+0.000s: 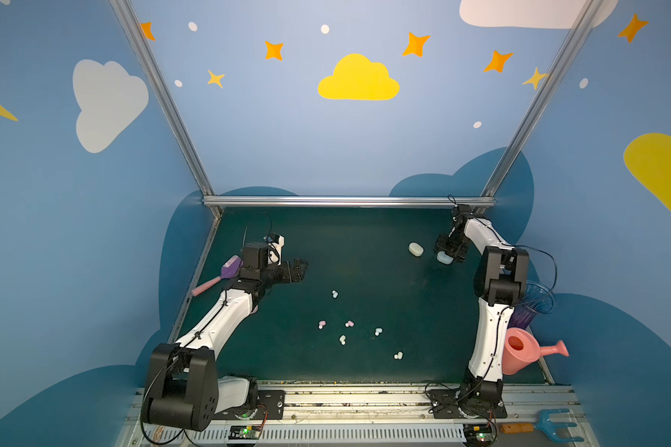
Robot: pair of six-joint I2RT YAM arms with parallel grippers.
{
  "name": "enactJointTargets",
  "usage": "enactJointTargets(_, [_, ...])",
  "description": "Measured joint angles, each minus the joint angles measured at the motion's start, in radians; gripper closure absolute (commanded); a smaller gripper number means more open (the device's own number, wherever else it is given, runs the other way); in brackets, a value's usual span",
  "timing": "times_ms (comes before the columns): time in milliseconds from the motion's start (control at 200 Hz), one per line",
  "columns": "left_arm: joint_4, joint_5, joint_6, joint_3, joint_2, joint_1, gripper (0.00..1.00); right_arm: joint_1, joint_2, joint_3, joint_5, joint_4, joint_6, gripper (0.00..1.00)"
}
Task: Insert the wireless bluetooth earbuds into the charging case
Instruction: 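Lower the right gripper and grasp the light-blue charging case, then lift the case with the right gripper while the left gripper reaches in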
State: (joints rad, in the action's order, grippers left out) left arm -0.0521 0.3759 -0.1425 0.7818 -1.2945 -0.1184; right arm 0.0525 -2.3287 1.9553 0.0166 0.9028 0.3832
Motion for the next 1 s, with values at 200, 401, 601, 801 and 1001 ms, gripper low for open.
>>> enactJointTargets(200, [-0.002, 0.0, 0.004, 0.0, 0.0, 0.0, 0.0, 0.0, -0.003, 0.005, -0.003, 0.008, 0.002, 0.36])
enactJointTargets(401, [-0.006, 0.0, 0.008, 0.0, 0.0, 0.0, 0.0, -0.002, -0.003, 0.005, -0.009, 0.015, 0.005, 0.43])
enactJointTargets(601, [-0.012, 0.001, 0.008, 0.0, 0.0, -0.001, 0.0, -0.006, -0.003, 0.005, -0.011, 0.017, 0.005, 0.48])
enactJointTargets(801, [-0.015, 0.029, 0.011, 0.0, 0.0, -0.017, 0.0, -0.016, 0.036, -0.048, -0.023, 0.017, 0.002, 0.5])
enactJointTargets(1001, [-0.013, 0.088, 0.037, 0.0, 0.0, -0.098, 0.0, -0.069, 0.204, -0.206, -0.076, 0.023, -0.001, 0.52])
